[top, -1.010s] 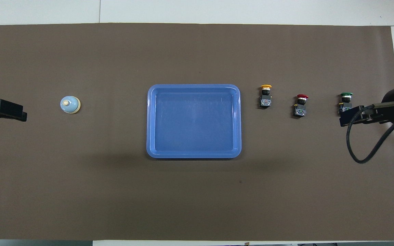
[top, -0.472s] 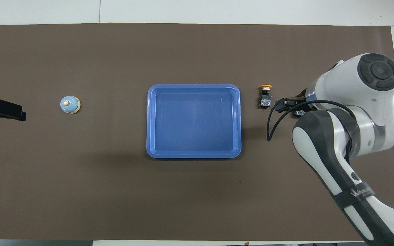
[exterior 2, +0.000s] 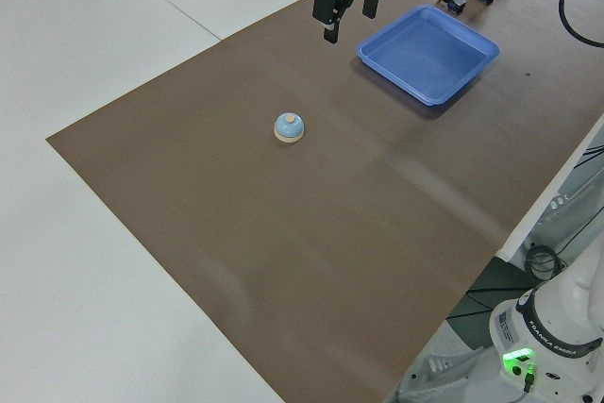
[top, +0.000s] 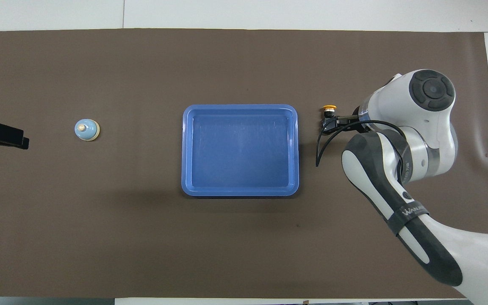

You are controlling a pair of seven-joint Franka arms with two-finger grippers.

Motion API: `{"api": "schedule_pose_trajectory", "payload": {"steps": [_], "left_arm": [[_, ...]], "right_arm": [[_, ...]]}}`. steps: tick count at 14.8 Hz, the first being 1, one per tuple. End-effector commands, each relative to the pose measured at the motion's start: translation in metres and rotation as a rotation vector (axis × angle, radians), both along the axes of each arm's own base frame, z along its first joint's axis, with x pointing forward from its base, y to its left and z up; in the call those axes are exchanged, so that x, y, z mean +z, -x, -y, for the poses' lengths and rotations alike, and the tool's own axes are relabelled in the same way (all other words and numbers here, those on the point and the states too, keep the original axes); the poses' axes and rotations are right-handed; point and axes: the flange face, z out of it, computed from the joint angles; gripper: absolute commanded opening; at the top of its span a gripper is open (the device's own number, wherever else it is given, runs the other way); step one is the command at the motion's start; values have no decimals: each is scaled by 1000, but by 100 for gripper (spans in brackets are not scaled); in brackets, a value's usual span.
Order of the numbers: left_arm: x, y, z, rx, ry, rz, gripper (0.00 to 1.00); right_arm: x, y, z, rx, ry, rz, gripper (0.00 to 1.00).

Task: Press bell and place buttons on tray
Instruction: 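Reach the right gripper to the yellow button and grasp it, then carry the yellow button with the right gripper into the tray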

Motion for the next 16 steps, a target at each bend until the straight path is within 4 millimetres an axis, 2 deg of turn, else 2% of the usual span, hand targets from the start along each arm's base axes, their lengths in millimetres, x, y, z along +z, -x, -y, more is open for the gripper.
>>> {"api": "schedule_pose_trajectory", "payload": {"steps": [1, 4, 7, 9, 13, 14, 16], "left_arm": [[6, 1, -2, -4, 0, 13, 100], [6, 1, -2, -4, 0, 13, 100], [6, 1, -2, -4, 0, 13, 100], [6, 1, -2, -4, 0, 13, 100], [6, 1, -2, -4, 0, 13, 100], [6, 1, -2, -4, 0, 13, 100], [6, 1, -2, -4, 0, 13, 100]], "right_arm": [[-17, -16, -22, -29, -6, 16, 100], [-36, -20, -23, -17, 3, 31, 100], [-45, -21, -12, -18, 23, 25, 100], [-50, -18, -14, -21, 24, 16, 100], [-55, -11, -16, -31, 31, -10, 83], [-55, -11, -17, -30, 32, -16, 76], [-56, -9, -16, -30, 37, -32, 43]]}}
